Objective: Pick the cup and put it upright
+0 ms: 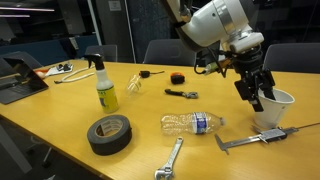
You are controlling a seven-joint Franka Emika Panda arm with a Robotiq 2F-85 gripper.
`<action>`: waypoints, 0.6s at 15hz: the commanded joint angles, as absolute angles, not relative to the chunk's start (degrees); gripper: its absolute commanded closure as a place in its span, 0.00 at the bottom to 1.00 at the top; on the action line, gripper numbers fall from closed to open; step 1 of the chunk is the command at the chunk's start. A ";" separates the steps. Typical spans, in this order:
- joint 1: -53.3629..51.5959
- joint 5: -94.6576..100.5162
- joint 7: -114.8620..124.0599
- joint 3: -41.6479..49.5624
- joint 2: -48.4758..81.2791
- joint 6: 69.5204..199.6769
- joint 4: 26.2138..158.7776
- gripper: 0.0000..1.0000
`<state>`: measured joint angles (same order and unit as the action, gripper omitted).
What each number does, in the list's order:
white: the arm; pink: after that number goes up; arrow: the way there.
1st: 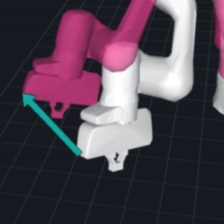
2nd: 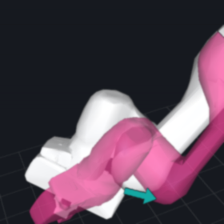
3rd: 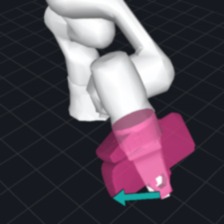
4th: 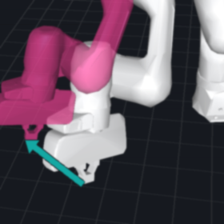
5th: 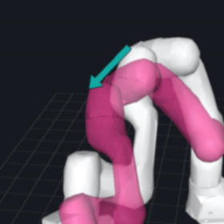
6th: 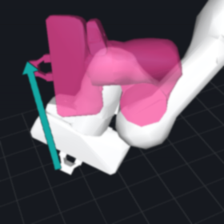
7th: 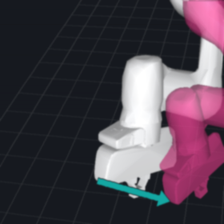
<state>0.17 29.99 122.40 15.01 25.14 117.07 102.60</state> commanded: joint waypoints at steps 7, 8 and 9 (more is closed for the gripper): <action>0.91 30.61 123.89 15.41 21.63 117.82 104.43 0.00; 0.94 30.77 123.96 15.49 21.25 117.82 104.53 0.00; 0.99 30.92 124.00 15.54 20.77 117.74 104.61 0.00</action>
